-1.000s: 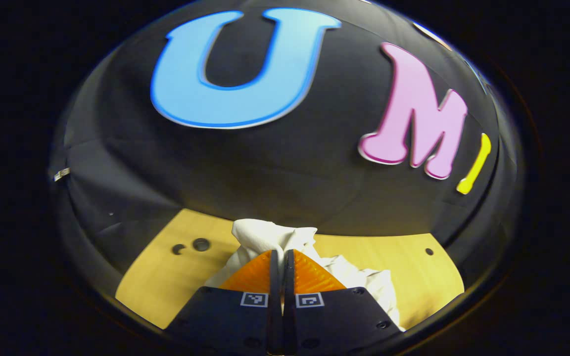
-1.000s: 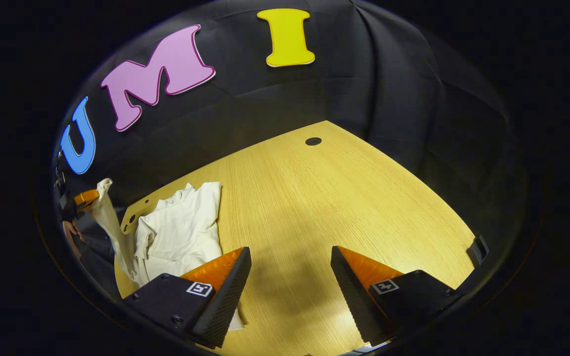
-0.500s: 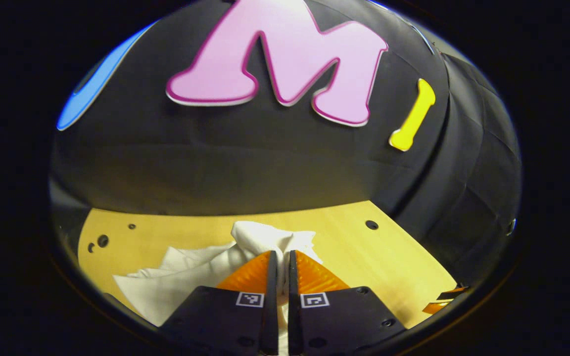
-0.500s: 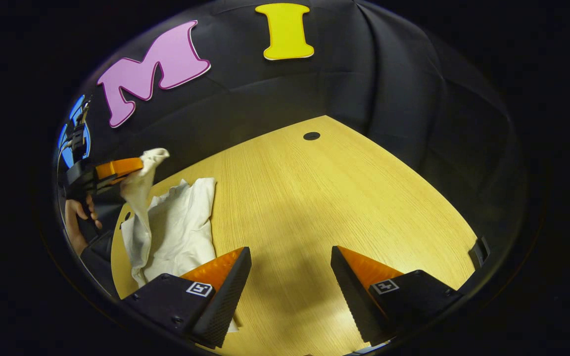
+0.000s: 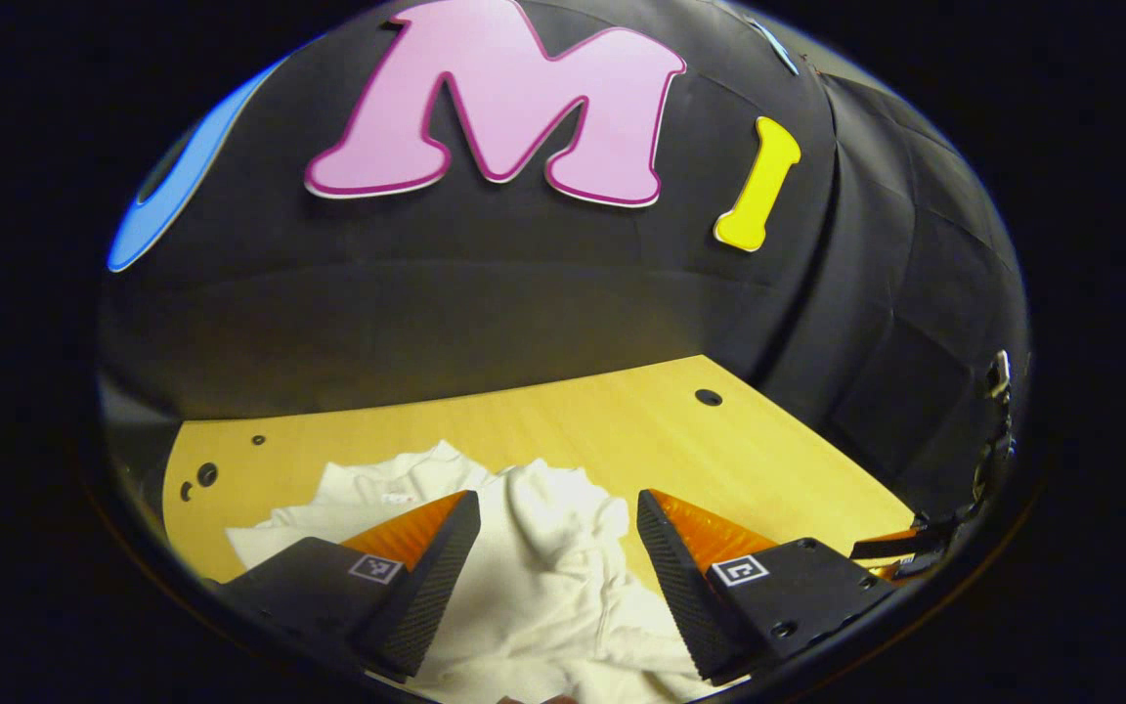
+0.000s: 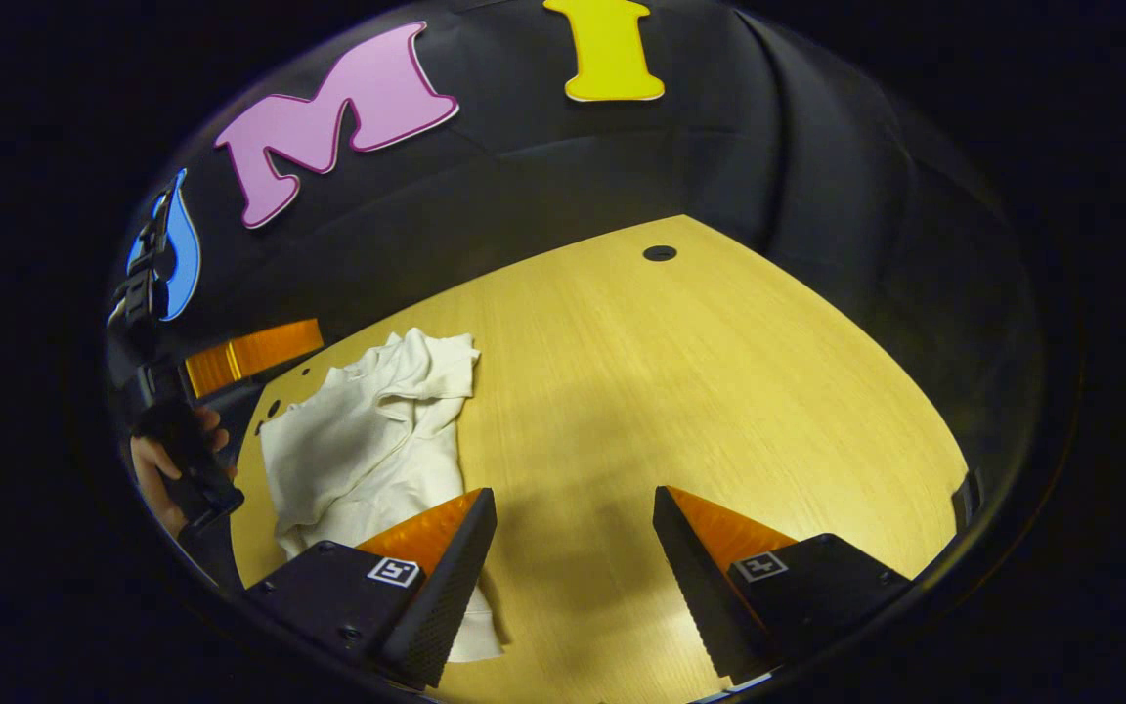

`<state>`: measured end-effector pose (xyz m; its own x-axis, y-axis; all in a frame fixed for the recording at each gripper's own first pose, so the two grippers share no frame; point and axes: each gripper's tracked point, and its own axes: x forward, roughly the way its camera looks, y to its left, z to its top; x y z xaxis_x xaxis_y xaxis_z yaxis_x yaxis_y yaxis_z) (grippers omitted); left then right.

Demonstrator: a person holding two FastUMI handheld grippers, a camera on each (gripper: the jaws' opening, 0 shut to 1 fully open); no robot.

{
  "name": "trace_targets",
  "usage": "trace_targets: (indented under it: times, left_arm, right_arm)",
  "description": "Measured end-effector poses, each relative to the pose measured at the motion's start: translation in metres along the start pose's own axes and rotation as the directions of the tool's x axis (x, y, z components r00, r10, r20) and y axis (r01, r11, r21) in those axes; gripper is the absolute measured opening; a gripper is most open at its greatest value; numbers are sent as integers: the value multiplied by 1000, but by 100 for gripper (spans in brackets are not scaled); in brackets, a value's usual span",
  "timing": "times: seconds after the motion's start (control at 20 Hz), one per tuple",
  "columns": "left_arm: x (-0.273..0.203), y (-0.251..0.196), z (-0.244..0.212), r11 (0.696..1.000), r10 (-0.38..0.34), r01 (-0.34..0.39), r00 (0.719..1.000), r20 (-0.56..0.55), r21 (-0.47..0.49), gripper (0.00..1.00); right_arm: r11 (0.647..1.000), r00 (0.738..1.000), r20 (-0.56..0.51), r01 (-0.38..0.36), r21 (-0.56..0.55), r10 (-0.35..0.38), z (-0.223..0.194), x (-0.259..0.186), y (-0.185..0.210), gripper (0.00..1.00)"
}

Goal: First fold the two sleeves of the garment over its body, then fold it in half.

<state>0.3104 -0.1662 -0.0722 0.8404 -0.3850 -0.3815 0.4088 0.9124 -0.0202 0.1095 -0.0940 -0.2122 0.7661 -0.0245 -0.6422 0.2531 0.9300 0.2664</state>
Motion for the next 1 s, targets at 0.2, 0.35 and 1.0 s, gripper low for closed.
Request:
trace_targets:
  times: [0.2,0.35,1.0]
  left_arm:
    - [-81,53,-70,987,119,-126,990,-73,-104,99]
    - [-133,80,-129,964,194,-217,970,-150,-153,98]
    - [-201,52,-282,900,243,-360,883,-402,-247,98]
  right_arm:
    - [994,995,-54,-93,-63,90,-26,3,39,99]
    - [983,985,-111,-147,-107,135,-50,3,60,99]
    - [962,941,-305,-210,-177,149,-144,12,82,99]
